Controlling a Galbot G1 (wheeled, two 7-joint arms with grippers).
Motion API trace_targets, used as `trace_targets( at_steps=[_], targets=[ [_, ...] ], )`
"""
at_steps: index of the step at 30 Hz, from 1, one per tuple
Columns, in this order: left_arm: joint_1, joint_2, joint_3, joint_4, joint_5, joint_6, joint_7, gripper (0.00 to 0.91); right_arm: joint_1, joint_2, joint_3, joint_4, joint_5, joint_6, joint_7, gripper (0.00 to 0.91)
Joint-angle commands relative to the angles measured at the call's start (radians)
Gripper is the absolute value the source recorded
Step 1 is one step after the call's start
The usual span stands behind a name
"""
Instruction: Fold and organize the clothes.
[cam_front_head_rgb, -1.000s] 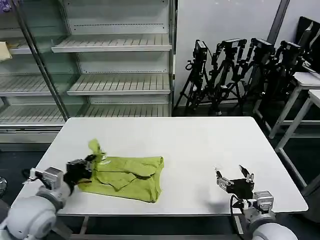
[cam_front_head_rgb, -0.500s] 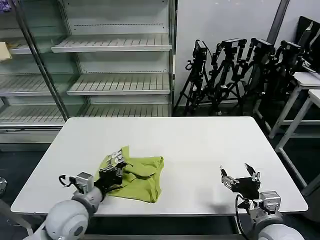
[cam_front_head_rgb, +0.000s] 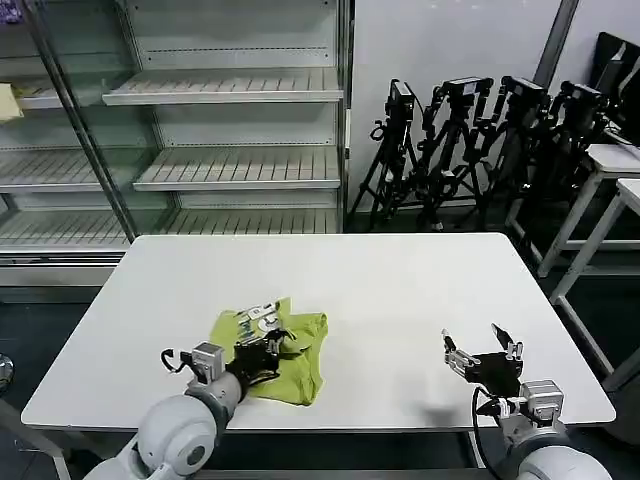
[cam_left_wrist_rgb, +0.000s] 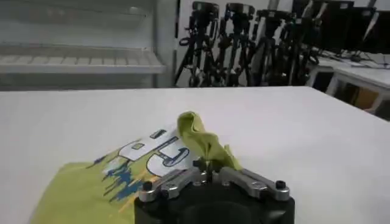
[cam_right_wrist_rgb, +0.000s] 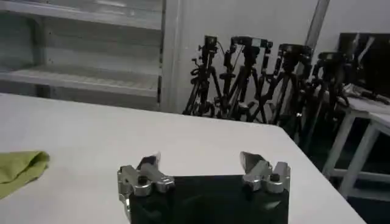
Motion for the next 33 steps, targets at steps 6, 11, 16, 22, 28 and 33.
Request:
trace_targets(
  at_steps=[6, 11, 16, 22, 28, 33],
  targets=[
    [-0.055, -0.051, 0.062, 0.046, 0.039, -0.001, -0.011, 0.907, 0.001, 0.001, 0.0, -0.004, 0.0, 0.0, 0.0, 0.907],
    [-0.066, -0.076, 0.049, 0.045, 0.052, -0.017, 0.049, 0.907, -0.004, 0.004, 0.003, 0.0, 0.001, 0.0, -0.001, 0.907],
    [-0.056, -0.07, 0.027, -0.021, 0.084, -0.041, 0.093, 0.907, -0.005, 0.005, 0.007, -0.003, 0.0, 0.001, -0.001, 0.907],
    [0.006, -0.022, -0.091, -0.054, 0.144, -0.083, 0.109, 0.907, -0.004, 0.011, 0.001, -0.005, 0.0, 0.003, -0.004, 0.907],
    [0.105, 0.034, -0.198, -0.014, 0.234, -0.103, 0.014, 0.907, 0.011, 0.011, -0.008, -0.007, 0.002, 0.007, -0.006, 0.907],
    [0.199, 0.01, -0.26, 0.033, 0.225, -0.096, -0.052, 0.907, 0.016, 0.0, -0.004, -0.008, 0.008, 0.01, -0.007, 0.907]
  ],
)
